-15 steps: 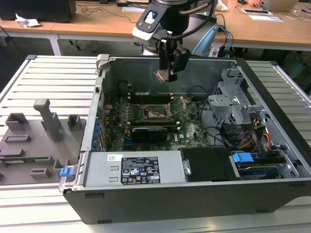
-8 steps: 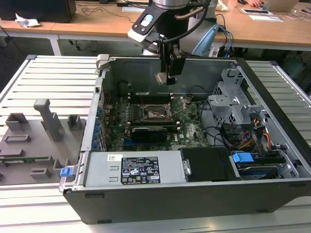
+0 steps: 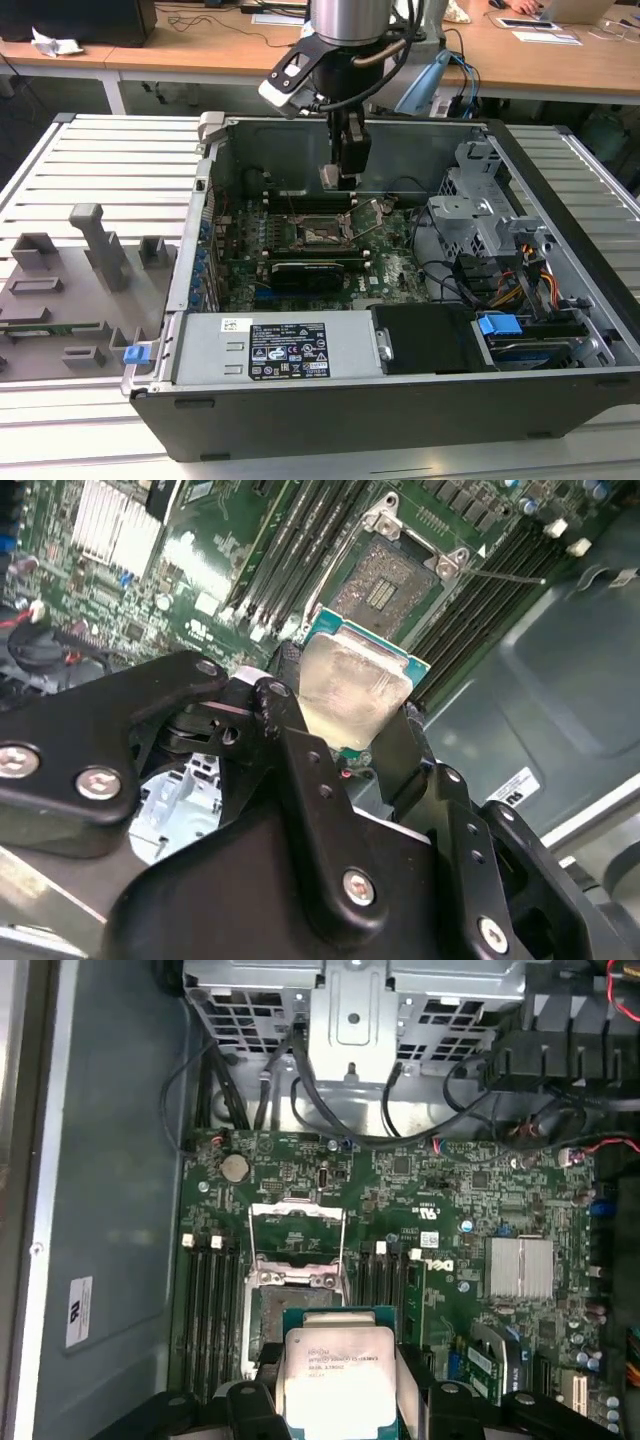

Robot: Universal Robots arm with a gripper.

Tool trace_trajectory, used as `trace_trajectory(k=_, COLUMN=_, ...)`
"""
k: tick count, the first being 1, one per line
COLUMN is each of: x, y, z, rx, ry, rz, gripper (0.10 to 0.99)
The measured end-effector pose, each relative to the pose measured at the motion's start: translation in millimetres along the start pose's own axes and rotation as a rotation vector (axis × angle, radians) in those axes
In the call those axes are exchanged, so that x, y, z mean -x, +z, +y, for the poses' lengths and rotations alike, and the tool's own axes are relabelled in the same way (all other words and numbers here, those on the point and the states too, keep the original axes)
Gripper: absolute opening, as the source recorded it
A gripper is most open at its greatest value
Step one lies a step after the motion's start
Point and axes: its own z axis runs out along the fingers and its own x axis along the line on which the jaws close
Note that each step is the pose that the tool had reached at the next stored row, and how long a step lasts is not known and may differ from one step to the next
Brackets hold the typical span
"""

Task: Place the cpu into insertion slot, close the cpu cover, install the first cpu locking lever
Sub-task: 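Place the cpu into insertion slot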

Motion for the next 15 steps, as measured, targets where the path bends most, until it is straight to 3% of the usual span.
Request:
trace_trajectory(k=5, x=-0.4, y=13.5, z=-6.0, rx=0.000, ry=0.009, rz=-0.0007, gripper=0.529)
trace_trajectory(k=15, x=-0.3, y=19.0, z=-7.0, rx=0.000, ry=0.009, rz=-0.0007, gripper=0.529)
